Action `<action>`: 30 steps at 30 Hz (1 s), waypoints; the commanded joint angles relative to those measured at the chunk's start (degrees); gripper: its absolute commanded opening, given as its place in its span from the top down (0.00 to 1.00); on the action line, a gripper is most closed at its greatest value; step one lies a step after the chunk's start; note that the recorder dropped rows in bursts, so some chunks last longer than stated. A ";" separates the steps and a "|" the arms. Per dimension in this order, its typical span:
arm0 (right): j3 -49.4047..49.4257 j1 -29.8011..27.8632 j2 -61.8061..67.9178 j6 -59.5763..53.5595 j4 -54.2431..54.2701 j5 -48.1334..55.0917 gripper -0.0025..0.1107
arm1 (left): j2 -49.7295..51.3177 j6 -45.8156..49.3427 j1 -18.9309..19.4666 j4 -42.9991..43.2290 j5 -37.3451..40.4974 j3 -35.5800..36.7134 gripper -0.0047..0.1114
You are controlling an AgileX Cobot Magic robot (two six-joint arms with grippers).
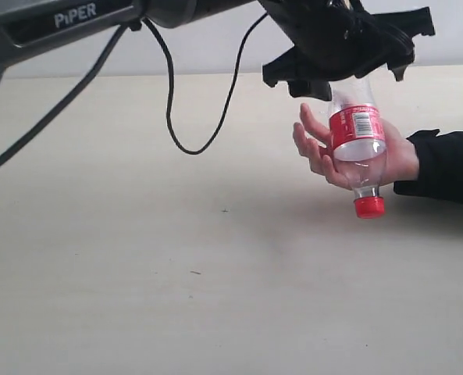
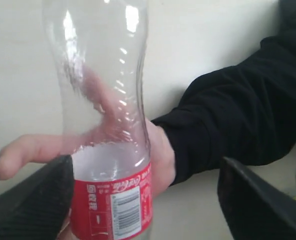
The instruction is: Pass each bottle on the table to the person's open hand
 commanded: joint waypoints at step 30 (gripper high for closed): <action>0.26 -0.02 -0.20 -0.11 0.04 -0.44 0.98 | -42.86 12.34 -2.61 17.50 -7.92 46.24 0.94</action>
